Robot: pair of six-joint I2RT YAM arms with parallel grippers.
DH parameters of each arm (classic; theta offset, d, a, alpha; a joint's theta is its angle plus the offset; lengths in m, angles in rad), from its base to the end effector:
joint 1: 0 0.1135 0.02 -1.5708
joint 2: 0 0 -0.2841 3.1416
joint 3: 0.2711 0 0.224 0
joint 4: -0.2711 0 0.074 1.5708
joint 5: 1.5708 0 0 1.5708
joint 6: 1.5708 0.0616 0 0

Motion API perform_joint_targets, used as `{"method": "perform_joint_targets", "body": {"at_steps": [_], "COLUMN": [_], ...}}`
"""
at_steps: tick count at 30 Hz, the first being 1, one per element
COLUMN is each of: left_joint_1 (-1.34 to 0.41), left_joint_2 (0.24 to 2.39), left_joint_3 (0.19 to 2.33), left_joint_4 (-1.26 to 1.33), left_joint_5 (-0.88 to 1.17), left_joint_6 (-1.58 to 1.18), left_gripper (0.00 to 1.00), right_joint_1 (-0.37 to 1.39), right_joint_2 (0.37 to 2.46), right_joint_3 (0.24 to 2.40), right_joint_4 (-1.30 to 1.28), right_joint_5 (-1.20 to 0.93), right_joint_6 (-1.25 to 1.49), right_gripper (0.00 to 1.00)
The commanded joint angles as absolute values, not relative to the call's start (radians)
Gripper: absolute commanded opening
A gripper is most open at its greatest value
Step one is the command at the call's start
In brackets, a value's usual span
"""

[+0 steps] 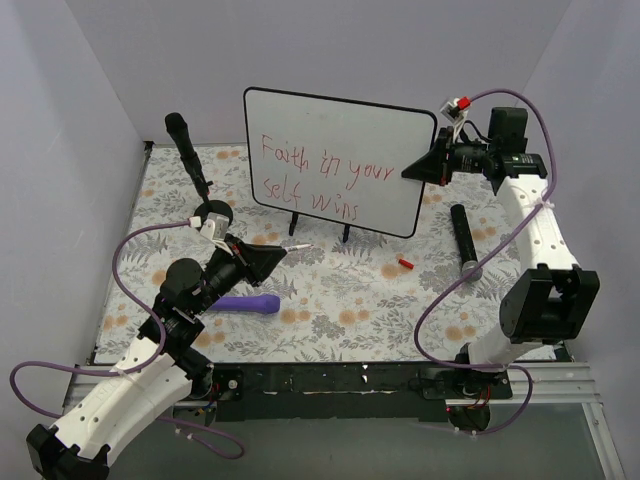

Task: Write a sentence on the whiteboard
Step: Put down the whiteboard on the whiteboard stand.

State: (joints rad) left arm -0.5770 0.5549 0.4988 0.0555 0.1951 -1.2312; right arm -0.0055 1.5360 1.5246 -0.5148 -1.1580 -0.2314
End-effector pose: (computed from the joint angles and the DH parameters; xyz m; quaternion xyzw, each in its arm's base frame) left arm 0.1039 -0.0819 0.3109 -0.1610 0.6888 -0.5955 0.3809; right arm 0.3123 0.0547 0.4054 -0.3530 0.6900 0.4216 0.4707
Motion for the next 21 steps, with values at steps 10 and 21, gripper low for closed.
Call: {"method": "perform_joint_targets", "body": {"at_steps": [10,21], "left_joint_1": [-0.574,-0.574], "left_joint_2": [0.554,0.58], "left_joint_3": [0.528,0.528], "left_joint_4": [-0.024,-0.023], "left_joint_5": [0.135,0.13], "left_joint_6": [-1.22,-1.213], "left_gripper": [0.0,0.0], "right_joint_1": [0.034,0.028], "right_joint_2": [1.853,2.005], "right_joint_3": [1.69,1.743], "right_joint_4": [-0.138,-0.273], "right_joint_5": [-1.305,-1.333], "right_joint_6": [-0.101,-0.251], "right_gripper": [0.01,0.01]}}
